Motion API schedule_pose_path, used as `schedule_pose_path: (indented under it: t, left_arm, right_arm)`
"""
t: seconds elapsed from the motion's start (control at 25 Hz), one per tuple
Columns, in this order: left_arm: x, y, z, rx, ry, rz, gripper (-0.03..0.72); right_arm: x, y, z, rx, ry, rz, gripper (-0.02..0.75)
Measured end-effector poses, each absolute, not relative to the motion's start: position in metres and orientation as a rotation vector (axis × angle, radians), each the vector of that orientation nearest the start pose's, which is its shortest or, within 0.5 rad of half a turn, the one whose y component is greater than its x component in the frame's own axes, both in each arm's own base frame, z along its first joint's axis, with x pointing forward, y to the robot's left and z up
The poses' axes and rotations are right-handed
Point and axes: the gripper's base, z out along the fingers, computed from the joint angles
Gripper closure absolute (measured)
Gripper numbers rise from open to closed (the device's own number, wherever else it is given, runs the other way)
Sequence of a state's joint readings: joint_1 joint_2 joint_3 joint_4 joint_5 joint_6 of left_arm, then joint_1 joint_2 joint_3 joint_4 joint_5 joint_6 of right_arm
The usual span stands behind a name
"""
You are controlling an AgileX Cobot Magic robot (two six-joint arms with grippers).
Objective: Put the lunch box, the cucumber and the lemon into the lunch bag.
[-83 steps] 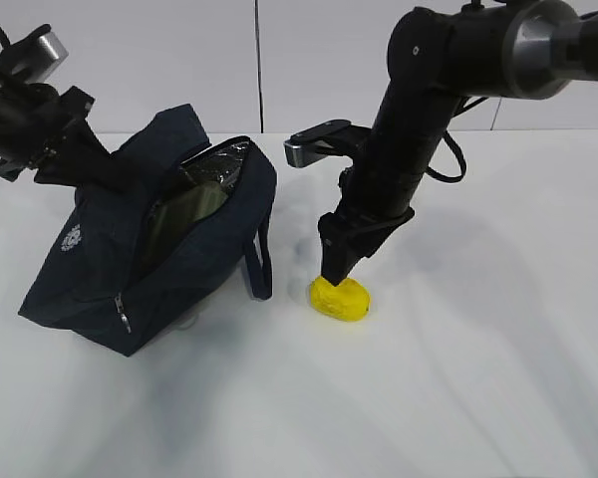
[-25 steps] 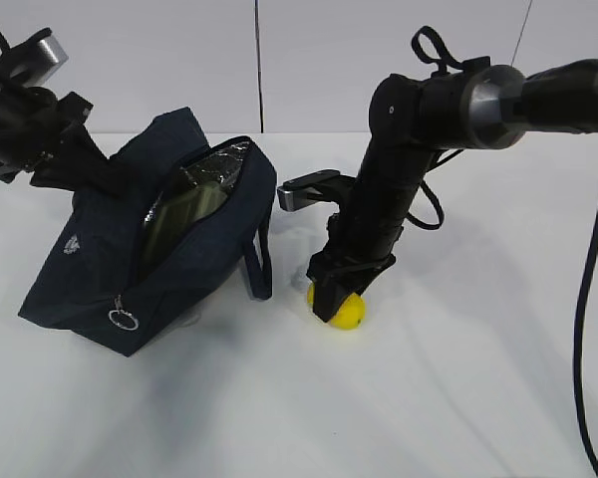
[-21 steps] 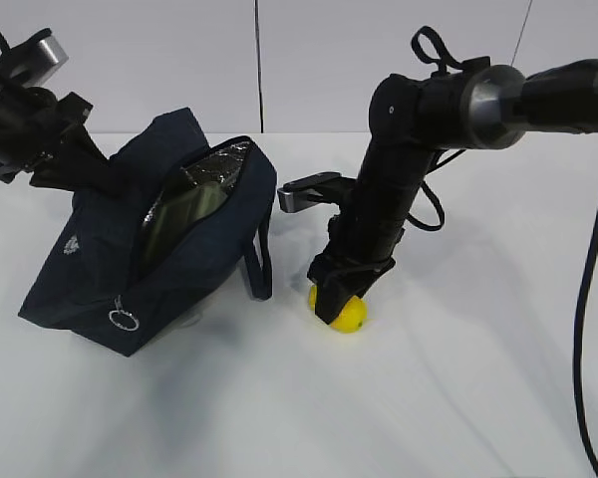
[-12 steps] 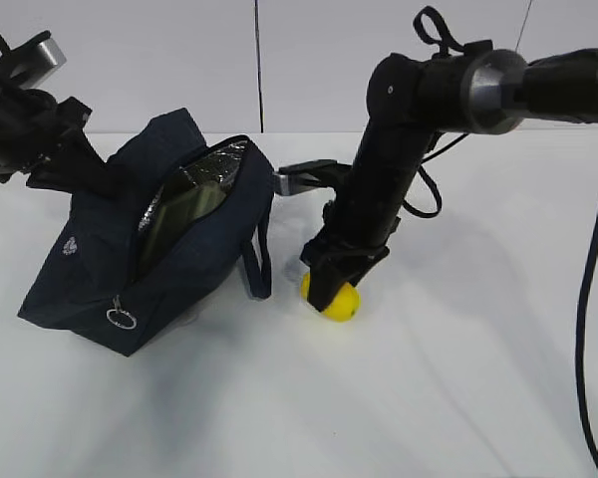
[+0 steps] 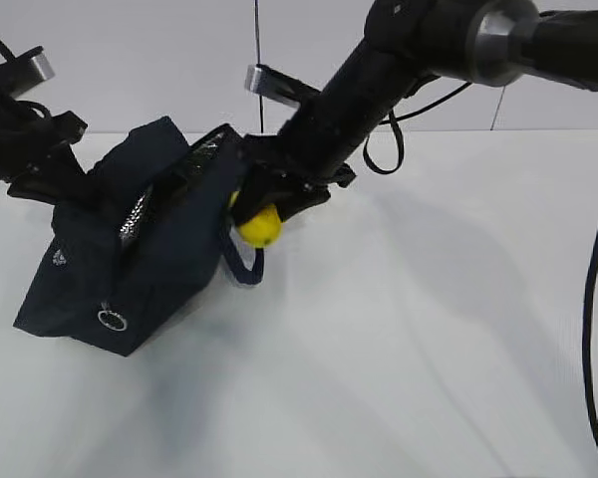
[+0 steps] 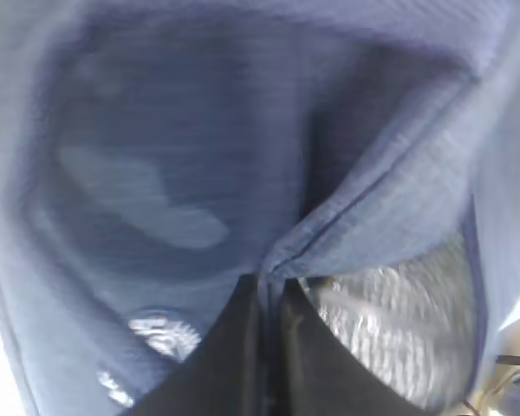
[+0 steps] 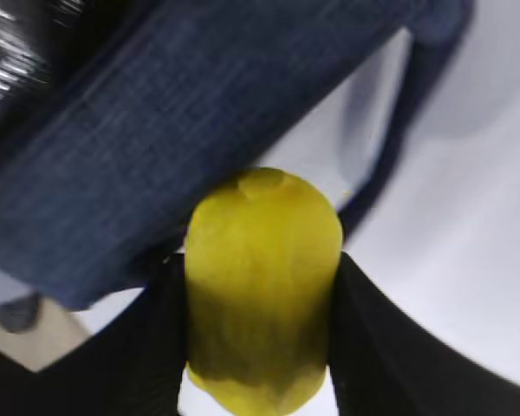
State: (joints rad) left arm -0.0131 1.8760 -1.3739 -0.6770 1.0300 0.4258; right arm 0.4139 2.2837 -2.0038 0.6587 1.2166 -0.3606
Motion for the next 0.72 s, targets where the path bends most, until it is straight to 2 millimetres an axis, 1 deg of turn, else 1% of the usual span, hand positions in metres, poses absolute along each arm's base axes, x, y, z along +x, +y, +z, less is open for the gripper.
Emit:
schedule_pose_path:
  t: [0.28,0.36,0.56,0.72]
  left_arm:
    - [0.378,-0.052,0.224,0.172,2.792,-0.783,0.697]
    - [0.378,-0.053,0.225,0.169,2.79,-0.787,0.697]
    - [0.378,-0.053,0.226,0.145,2.778,-0.817,0.697]
    - [0.38,-0.057,0.232,0.047,2.725,-0.98,0.697]
  right_arm:
    - [0.421,0.261,0.252,-0.697,2.546,1.333,0.401]
    - [0.421,0.264,0.258,-0.673,2.512,1.4,0.401]
    - [0.421,0.265,0.262,-0.66,2.494,1.433,0.402]
    - [0.422,0.266,0.258,-0.655,2.499,1.439,0.402]
